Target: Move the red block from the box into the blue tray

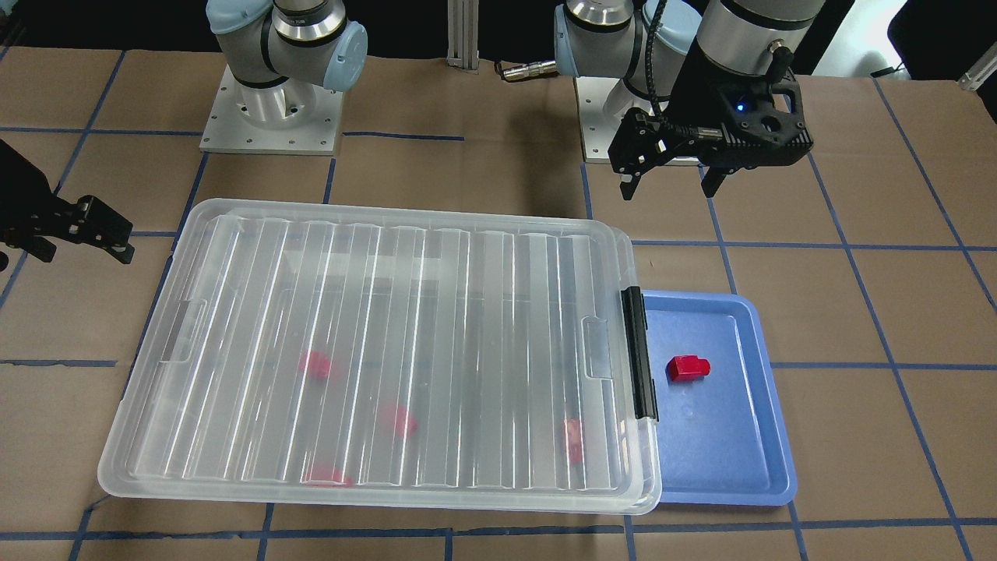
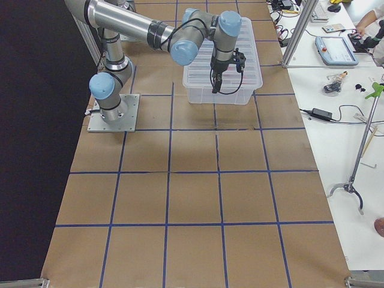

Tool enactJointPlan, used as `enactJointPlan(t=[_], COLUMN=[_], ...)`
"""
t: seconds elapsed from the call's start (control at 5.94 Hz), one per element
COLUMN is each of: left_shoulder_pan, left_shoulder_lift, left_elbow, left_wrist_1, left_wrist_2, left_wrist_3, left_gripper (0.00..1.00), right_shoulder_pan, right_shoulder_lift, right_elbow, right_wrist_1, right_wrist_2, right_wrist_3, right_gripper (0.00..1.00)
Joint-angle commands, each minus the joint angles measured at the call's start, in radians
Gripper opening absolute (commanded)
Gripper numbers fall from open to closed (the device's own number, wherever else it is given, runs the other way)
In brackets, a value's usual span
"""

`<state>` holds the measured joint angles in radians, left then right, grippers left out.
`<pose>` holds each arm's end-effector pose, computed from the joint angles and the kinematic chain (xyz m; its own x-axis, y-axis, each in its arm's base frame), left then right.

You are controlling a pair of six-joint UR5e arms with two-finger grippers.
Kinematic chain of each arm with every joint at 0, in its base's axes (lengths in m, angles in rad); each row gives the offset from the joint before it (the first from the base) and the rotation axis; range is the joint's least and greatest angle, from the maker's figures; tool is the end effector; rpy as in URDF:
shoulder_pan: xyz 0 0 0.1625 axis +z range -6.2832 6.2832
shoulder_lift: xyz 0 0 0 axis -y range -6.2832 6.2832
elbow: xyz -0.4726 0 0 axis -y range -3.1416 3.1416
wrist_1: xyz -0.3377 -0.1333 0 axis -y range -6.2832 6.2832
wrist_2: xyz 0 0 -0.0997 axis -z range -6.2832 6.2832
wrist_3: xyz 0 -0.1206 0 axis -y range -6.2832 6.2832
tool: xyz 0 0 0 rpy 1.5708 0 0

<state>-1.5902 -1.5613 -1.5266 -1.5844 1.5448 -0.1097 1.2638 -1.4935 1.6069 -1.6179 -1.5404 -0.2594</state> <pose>-0.1449 -0.4344 0.5367 -0.9956 -0.0891 0.0302 -0.0902 0.9952 -0.0370 -0.0095 -0.4832 0.4686 -0.9977 0.0498 -0.0463 0.0472 0.9973 0.0562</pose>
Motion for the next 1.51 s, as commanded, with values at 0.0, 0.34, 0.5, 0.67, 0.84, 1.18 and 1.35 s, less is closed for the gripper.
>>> enactJointPlan(t=[0.0, 0.34, 0.5, 0.67, 0.84, 1.18, 1.35], left_shoulder_pan=[0.001, 0.002, 0.002, 0.002, 0.002, 0.002, 0.004], left_shoulder_lift=[0.000, 0.001, 0.001, 0.003, 0.003, 0.001, 0.003], left_elbow=[-0.007, -0.009, -0.007, -0.007, -0.007, -0.007, -0.009], left_wrist_1=[0.006, 0.003, 0.003, 0.001, 0.000, 0.001, 0.000], left_wrist_2=[-0.002, -0.002, -0.002, 0.001, 0.003, 0.001, 0.003], left_wrist_3=[0.040, 0.041, 0.041, 0.042, 0.044, 0.061, 0.062], left_gripper=[0.99, 0.99, 0.99, 0.99, 0.99, 0.99, 0.99], right_shoulder_pan=[0.147, 0.268, 0.282, 0.282, 0.282, 0.281, 0.281], right_shoulder_lift=[-0.068, -0.083, -0.074, -0.054, -0.036, -0.037, -0.037], right_elbow=[-0.002, -0.005, -0.036, -0.082, -0.094, -0.094, -0.094], right_wrist_1=[0.041, 0.036, 0.062, 0.111, 0.118, 0.118, 0.118], right_wrist_2=[0.005, -0.003, -0.004, -0.007, -0.030, -0.038, -0.037], right_wrist_3=[0.168, 0.329, 0.338, 0.339, 0.328, 0.327, 0.333], right_gripper=[1.00, 1.00, 1.00, 1.00, 1.00, 1.00, 1.00])
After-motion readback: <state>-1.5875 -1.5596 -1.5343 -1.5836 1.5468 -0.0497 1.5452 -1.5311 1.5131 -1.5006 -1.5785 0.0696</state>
